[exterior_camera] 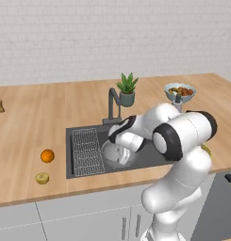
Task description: Put the colander in the sink, put the kiwi, banana, orange in the colander, and turn on the sink faucet and pour water over the colander.
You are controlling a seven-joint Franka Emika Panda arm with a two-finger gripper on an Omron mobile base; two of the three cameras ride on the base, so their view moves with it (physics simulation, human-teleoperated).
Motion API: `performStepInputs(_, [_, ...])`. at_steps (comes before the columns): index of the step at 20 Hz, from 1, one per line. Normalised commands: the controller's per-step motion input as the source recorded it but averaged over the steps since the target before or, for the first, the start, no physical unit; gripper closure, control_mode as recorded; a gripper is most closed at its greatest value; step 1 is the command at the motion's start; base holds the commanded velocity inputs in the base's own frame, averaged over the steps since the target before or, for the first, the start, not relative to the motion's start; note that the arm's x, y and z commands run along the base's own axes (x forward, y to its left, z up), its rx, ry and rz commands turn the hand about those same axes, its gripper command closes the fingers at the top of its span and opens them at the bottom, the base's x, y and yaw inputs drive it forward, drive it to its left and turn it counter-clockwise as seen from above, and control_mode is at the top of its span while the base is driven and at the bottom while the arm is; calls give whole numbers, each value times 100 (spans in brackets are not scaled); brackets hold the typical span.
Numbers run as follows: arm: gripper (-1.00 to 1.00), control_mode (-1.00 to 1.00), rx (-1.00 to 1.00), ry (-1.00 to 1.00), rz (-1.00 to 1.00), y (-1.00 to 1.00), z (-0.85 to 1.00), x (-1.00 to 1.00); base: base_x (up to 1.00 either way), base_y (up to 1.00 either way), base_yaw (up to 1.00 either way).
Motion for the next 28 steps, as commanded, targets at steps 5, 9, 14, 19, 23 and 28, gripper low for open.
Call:
performStepInputs(5, [-100, -100, 4, 0, -3, -43, 98, -38, 0, 0, 0])
performStepInputs(9, [-100, -100, 2, 0, -19, -97, 100, -46, 0, 0, 0])
performStepInputs(14, [-100, -100, 0, 3, -30, -99, 100, -23, 0, 0, 0])
performStepInputs(19, [-100, -100, 0, 12, -34, -93, 98, -3, 0, 0, 0])
performStepInputs(23, [-100, -100, -2, 10, -28, -97, 33, -12, 0, 0, 0])
performStepInputs(28, [-100, -100, -6, 6, -21, -100, -3, -5, 0, 0, 0])
